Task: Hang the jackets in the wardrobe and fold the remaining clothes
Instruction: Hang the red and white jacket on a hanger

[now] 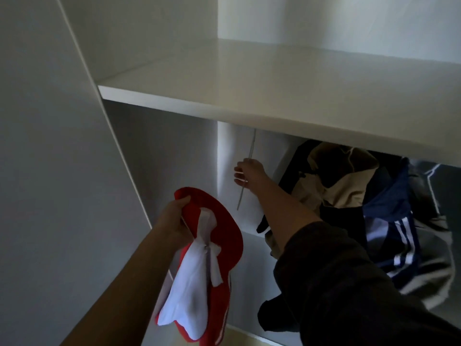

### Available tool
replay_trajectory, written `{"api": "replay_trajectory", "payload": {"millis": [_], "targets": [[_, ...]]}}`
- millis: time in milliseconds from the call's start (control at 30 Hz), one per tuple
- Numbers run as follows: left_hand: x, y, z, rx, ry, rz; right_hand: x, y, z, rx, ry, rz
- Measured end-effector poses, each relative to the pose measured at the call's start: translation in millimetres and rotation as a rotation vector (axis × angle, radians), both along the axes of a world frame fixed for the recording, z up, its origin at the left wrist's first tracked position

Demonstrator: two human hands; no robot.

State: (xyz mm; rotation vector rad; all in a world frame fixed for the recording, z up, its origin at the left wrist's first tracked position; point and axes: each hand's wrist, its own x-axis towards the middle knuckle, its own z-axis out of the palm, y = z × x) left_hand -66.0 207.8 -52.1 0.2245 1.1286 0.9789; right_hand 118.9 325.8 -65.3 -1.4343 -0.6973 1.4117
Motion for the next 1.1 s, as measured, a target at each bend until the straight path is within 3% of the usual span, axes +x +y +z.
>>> {"api": "replay_trajectory", "payload": {"millis": [300, 533, 733, 867, 1100], "targets": [[-3, 7, -15, 0.018, -0.037, 0.011, 4, 28, 11, 0.138, -0.257, -0.164], [-2, 4, -13, 0.047, -0.044, -0.061, 12, -1, 24, 0.232, -0.232, -0.189], [-14, -6, -12, 0.093, -0.049, -0.176, 10, -74, 15, 0.198, -0.191, -0.226], [-20, -13, -15, 0.109, -0.013, -0.25, 8, -150, -9, 0.17, -0.347, -0.23], [-2, -46, -22, 0.136, 0.04, -0.506, 5, -263, -28, 0.319, -0.236, -0.511]]}}
